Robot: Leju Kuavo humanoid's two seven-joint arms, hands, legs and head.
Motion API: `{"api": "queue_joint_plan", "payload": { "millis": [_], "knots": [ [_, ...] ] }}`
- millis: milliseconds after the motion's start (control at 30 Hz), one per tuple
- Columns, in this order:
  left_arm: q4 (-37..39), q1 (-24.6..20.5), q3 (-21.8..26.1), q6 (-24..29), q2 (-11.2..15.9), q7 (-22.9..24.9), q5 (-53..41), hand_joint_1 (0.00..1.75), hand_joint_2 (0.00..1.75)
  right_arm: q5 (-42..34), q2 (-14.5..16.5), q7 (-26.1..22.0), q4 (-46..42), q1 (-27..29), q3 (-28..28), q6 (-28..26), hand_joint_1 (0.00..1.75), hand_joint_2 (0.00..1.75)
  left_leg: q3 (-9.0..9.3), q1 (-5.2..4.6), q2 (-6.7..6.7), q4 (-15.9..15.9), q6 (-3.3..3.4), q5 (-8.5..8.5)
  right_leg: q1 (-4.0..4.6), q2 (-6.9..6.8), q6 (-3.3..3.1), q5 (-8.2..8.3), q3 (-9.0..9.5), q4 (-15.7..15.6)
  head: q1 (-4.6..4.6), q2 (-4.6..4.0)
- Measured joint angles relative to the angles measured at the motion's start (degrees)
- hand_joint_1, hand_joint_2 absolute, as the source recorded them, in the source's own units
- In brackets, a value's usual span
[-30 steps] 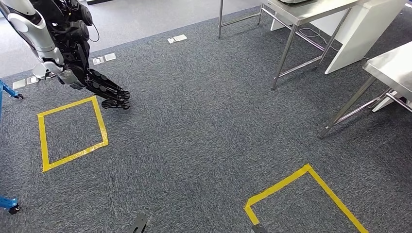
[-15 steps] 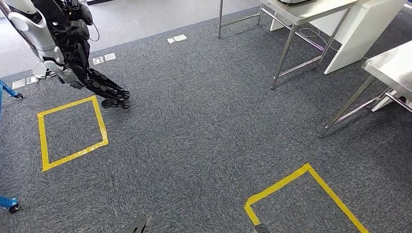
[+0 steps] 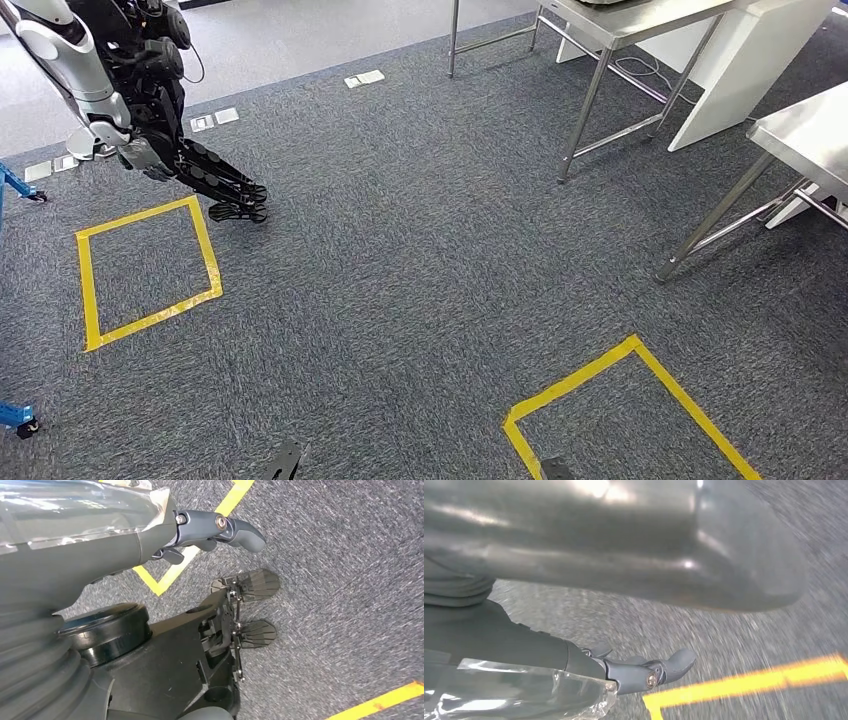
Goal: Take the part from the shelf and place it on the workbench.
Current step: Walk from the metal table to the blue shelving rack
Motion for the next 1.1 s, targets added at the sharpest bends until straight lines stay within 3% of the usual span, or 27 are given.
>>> {"api": "queue_joint_plan", "payload": {
  "millis": [67, 133, 200, 333, 467, 600, 867, 1100],
  "knots": [
    [0.0, 0.15, 0.32, 0.27, -0.04, -0.11, 0.11, 0.0, 1.75, -0.45, -0.55, -0.63, -0.03, 0.12, -0.97, -5.48, 0.0, 0.0, 0.25, 0.0, -0.01, -0.17, 0.0, -0.01, -0.01, -0.01, 0.0, 0.0, 0.31, -0.26, 0.01, 0.0],
    [0.0, 0.3, 0.57, 0.58, -0.08, -0.14, 0.11, 0.0, 0.87, -0.89, -1.13, -0.92, -0.08, 0.39, -1.91, -10.75, 0.0, 0.0, 0.34, 0.0, -0.02, -0.23, 0.02, -0.03, -0.02, -0.03, 0.0, 0.0, 0.47, -0.41, 0.02, 0.0],
    [0.0, 0.52, 0.84, 0.38, -0.09, -0.48, 0.22, 0.0, 0.0, -1.98, -1.79, -1.46, -0.13, 0.81, -2.99, -12.25, 0.0, 0.0, 0.37, -0.01, -0.03, -0.28, 0.05, -0.05, -0.02, -0.04, 0.01, 0.01, 0.61, -0.53, 0.02, 0.0],
    [0.0, 0.75, 1.15, -2.58, 0.12, -1.6, 0.4, 0.0, 1.75, -4.94, -2.43, -0.76, -0.16, 1.73, -5.65, -9.28, 0.0, 0.0, 0.38, -0.01, -0.03, -0.35, 0.06, -0.07, -0.02, -0.04, 0.03, 0.02, 0.82, -0.58, 0.02, 0.0],
    [0.0, 0.83, 1.43, -3.98, 0.42, -2.15, 0.75, 0.0, 1.75, -6.17, -2.24, 0.53, -0.15, 2.65, -7.7, -4.55, 0.0, 0.0, 0.46, -0.01, -0.04, -0.49, 0.06, -0.07, -0.01, -0.04, 0.03, 0.02, 0.96, -0.59, 0.0, 0.0],
    [0.0, 0.84, 1.78, -3.39, 0.51, -2.09, 0.81, 0.0, 1.75, -6.39, -2.1, 0.99, -0.14, 2.88, -8.5, 3.6, 0.0, 0.0, 0.55, 0.0, -0.03, -0.53, 0.05, -0.07, 0.02, -0.04, 0.02, 0.02, 0.91, -0.6, 0.01, 0.0],
    [0.0, 0.81, 2.24, -1.52, -0.37, -1.61, 0.68, 0.0, 1.75, -9.42, -0.57, -2.07, -0.13, 2.35, -9.82, 18.01, 0.0, 0.0, 0.69, 0.02, -0.03, -0.55, 0.01, -0.11, 0.05, -0.03, -0.01, -0.02, 0.71, -0.61, 0.02, 0.0],
    [0.0, 0.8, 2.34, -1.53, -0.56, -1.37, 0.62, 0.0, 1.75, -10.75, 1.08, -0.08, -0.02, 2.28, -11.89, 19.17, 0.0, 0.0, 0.68, 0.04, -0.03, -0.54, 0.01, -0.11, 0.04, -0.04, -0.01, -0.02, 0.73, -0.64, 0.01, 0.0]
  ]
}}
